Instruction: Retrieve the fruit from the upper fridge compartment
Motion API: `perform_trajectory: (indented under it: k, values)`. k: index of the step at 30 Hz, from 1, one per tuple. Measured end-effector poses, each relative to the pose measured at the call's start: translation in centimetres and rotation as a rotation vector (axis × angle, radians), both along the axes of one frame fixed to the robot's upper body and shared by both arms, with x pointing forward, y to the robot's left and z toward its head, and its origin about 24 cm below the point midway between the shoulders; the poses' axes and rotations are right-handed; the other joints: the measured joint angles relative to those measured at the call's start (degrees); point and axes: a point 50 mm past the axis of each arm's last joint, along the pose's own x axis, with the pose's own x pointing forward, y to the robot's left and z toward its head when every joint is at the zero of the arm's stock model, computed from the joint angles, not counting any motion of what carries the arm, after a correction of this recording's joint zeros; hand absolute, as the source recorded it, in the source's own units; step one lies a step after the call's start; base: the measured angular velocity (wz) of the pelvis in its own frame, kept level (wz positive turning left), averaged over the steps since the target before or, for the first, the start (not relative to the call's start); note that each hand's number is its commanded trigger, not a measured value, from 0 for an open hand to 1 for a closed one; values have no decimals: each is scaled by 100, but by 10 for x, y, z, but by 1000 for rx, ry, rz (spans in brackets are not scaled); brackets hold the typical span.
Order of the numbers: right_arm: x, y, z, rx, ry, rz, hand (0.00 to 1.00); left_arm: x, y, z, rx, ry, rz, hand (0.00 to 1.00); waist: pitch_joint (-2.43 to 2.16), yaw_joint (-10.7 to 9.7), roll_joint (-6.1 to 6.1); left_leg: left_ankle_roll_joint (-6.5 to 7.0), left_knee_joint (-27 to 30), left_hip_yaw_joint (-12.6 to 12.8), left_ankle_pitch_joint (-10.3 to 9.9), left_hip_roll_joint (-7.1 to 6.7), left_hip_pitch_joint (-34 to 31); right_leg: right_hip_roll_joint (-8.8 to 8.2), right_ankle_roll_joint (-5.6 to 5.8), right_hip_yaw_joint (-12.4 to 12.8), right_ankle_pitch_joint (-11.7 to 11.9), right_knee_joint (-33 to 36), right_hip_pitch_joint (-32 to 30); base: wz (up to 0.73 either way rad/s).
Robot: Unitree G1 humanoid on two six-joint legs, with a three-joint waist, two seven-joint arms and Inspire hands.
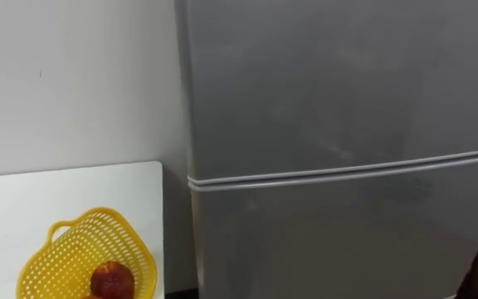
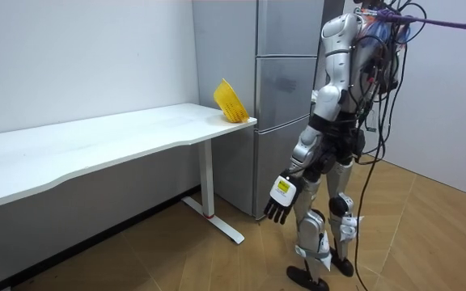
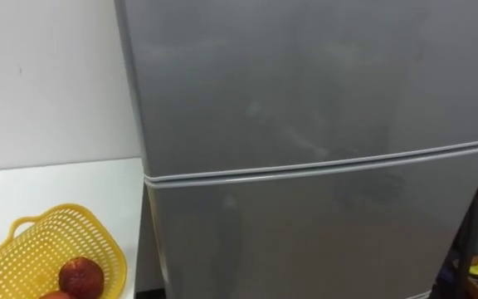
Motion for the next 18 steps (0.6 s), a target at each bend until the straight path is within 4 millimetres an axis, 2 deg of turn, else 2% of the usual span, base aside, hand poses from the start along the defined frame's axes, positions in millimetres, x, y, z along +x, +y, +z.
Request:
perform_trajectory:
  k: [1,3,7,9,15,18]
  values:
    - [-3,2,-8,5,37,-2,0,0,-1,0,-3,1,-3,0,-4,-7,7,0,4,0,0,0,-10,-2,0,1,0,-1,13,0]
    - [-23,10,-41,12,216,12,0,5,-3,-1,-13,-16,9,0,-10,25,15,3,26,17,-1,3,-23,-10,0,0,0,-3,7,0]
    - [-50,23,-77,34,426,55,0,4,-3,-1,-26,-21,25,0,-16,63,29,3,19,35,0,-4,43,-11,2,30,-4,-9,-2,-5]
    - [-70,27,-98,58,560,80,0,4,-3,-1,-36,-30,40,0,-17,132,20,3,10,14,0,-5,70,-14,6,28,-14,-29,53,0]
    - [-114,47,-131,164,811,175,0,8,-4,-3,-43,-32,41,0,-8,292,20,4,35,-28,0,-6,72,-58,13,-6,-19,-97,89,2]
    - [-122,57,-138,181,877,260,0,8,-4,-3,-43,-36,39,0,1,331,30,4,42,-18,-1,-9,54,-45,14,-25,-19,-97,92,1]
